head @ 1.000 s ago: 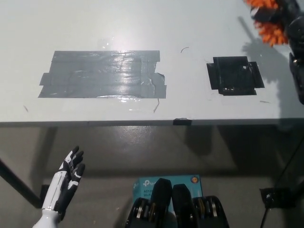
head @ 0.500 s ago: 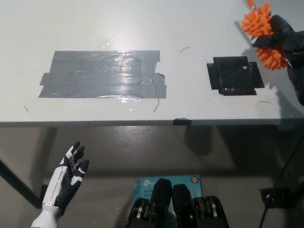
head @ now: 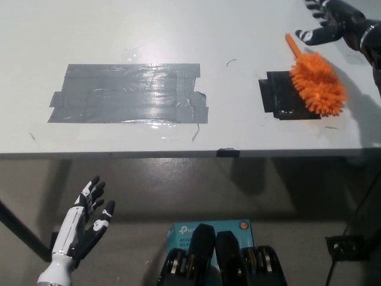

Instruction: A person hands an oraange duster to the robot and the robot grabs it with its right hand and places it on the black marked spot infron tof it on the desk

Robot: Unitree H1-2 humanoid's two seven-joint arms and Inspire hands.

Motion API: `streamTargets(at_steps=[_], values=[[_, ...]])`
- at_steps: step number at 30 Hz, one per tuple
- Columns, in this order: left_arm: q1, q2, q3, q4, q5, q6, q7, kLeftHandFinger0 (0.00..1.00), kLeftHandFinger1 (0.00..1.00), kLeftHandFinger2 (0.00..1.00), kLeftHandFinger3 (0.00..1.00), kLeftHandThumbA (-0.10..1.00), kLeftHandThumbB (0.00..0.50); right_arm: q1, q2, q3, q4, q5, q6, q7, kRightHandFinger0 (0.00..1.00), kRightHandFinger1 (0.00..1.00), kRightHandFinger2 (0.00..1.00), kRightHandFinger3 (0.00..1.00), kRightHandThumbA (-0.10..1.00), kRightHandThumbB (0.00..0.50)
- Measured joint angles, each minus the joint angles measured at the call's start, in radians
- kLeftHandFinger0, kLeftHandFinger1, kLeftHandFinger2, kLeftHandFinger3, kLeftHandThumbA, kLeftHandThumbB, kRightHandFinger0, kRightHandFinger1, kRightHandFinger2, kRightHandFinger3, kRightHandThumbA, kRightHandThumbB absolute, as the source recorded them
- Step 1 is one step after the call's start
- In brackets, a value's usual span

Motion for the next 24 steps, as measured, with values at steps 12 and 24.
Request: streamTargets(at_steps=[12, 24], values=[[-0.006, 0.01, 0.0, 0.001, 0.001, 0.002, 0.0, 0.97, 1.0, 1.0, 1.0, 0.71, 0.146, 0.042, -0.041, -0.028, -0.251, 0.028, 0.041, 0.055, 1.0, 1.0, 1.0, 1.0, 0.72, 0.334], [-0.053, 0.004, -0.006, 0.039, 0.0, 0.007, 0.0, 1.0, 1.0, 1.0, 1.0, 0.99, 0.192, 0.282, -0.073, -0.085, -0.693, 0.029, 0.07, 0.057, 1.0, 1.0, 1.0, 1.0, 0.89, 0.345]])
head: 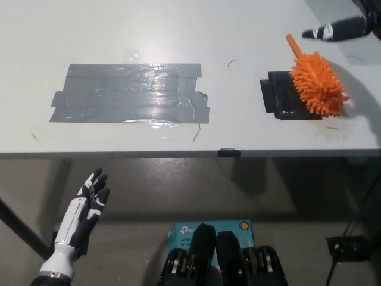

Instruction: A person hands an oraange duster to the robot and the robot grabs it with its right hand and places it on the black marked spot infron tof it on the desk

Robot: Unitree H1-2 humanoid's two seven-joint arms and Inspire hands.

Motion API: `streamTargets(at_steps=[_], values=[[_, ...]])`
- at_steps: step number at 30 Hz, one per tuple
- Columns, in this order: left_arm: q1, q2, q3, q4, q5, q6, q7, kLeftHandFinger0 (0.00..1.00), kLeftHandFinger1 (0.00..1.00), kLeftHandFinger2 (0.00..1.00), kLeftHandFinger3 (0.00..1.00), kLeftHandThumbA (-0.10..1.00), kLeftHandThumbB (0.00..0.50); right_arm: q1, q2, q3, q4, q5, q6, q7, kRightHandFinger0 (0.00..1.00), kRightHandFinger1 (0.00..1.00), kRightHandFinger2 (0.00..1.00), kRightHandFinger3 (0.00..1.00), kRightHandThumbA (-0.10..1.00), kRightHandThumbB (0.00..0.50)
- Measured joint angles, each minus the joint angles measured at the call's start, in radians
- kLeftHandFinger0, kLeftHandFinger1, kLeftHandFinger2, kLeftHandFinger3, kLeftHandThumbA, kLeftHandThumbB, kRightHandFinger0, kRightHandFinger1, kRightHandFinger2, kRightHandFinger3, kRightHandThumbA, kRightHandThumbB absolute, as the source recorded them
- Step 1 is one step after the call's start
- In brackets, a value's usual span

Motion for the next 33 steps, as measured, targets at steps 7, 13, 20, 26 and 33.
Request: streamTargets(at_steps=[7, 13, 20, 26, 33], values=[[-0.009, -0.002, -0.001, 0.005, 0.0, 0.001, 0.0, 1.0, 1.0, 1.0, 1.0, 0.99, 0.197, 0.171, -0.001, -0.02, -0.197, 0.001, 0.018, 0.002, 1.0, 1.0, 1.0, 1.0, 0.73, 0.196], [-0.008, -0.003, -0.002, 0.006, 0.0, 0.002, 0.0, 1.0, 1.0, 1.0, 1.0, 0.96, 0.19, 0.314, 0.003, -0.032, -0.333, 0.003, 0.03, 0.001, 1.0, 1.0, 1.0, 1.0, 0.66, 0.185], [0.001, -0.006, -0.005, 0.006, -0.001, 0.004, 0.0, 1.0, 1.0, 1.0, 1.0, 0.95, 0.208, 0.612, 0.09, -0.033, -0.585, 0.003, 0.035, -0.006, 1.0, 1.0, 1.0, 1.0, 0.68, 0.106], [0.033, -0.009, -0.011, 0.003, -0.006, 0.003, -0.004, 1.0, 1.0, 1.0, 1.0, 0.93, 0.207, 0.844, 0.223, -0.037, -0.788, 0.008, 0.002, -0.05, 1.0, 1.0, 1.0, 1.0, 0.64, 0.098], [0.066, -0.018, -0.02, 0.003, -0.015, -0.004, -0.017, 1.0, 1.0, 1.0, 1.0, 0.95, 0.196, 0.916, 0.361, -0.04, -0.642, 0.023, -0.119, -0.134, 1.0, 1.0, 1.0, 1.0, 0.64, 0.089]])
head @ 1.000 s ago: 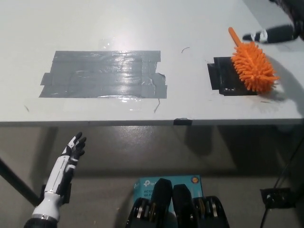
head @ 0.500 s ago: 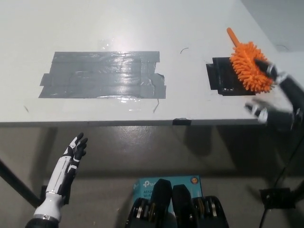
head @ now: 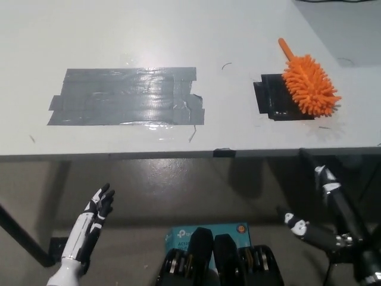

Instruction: A person hands an oraange duster to the robot and the robot grabs it with its right hand and places it on the black marked spot infron tof it on the desk

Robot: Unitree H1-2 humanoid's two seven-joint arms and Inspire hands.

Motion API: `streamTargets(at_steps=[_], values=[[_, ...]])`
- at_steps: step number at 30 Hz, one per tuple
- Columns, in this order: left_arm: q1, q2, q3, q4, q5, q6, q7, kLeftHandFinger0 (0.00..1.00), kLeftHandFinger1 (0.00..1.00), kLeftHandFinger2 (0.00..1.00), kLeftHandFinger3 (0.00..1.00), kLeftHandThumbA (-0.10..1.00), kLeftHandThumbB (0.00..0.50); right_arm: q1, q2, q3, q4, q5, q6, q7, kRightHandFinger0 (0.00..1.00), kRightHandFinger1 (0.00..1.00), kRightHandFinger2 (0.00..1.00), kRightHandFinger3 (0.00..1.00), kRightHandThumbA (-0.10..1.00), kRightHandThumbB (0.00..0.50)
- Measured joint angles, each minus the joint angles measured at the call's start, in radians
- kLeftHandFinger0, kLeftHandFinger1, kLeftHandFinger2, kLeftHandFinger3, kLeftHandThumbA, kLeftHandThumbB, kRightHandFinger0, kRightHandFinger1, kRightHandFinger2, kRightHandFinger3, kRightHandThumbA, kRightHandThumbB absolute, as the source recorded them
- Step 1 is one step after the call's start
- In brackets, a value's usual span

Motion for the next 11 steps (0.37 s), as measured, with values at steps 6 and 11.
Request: streamTargets(at_steps=[6, 11], values=[[0.007, -0.003, -0.005, 0.007, -0.001, -0.018, -0.002, 1.0, 1.0, 1.0, 1.0, 0.95, 0.198, -0.016, 0.02, -0.014, 0.194, 0.017, -0.086, -0.048, 1.0, 1.0, 1.0, 1.0, 0.62, 0.116], [0.008, -0.005, -0.007, 0.01, 0.0, -0.025, -0.002, 1.0, 1.0, 1.0, 1.0, 0.94, 0.207, -0.026, 0.027, -0.022, 0.257, 0.04, -0.127, -0.067, 1.0, 1.0, 1.0, 1.0, 0.64, 0.138]])
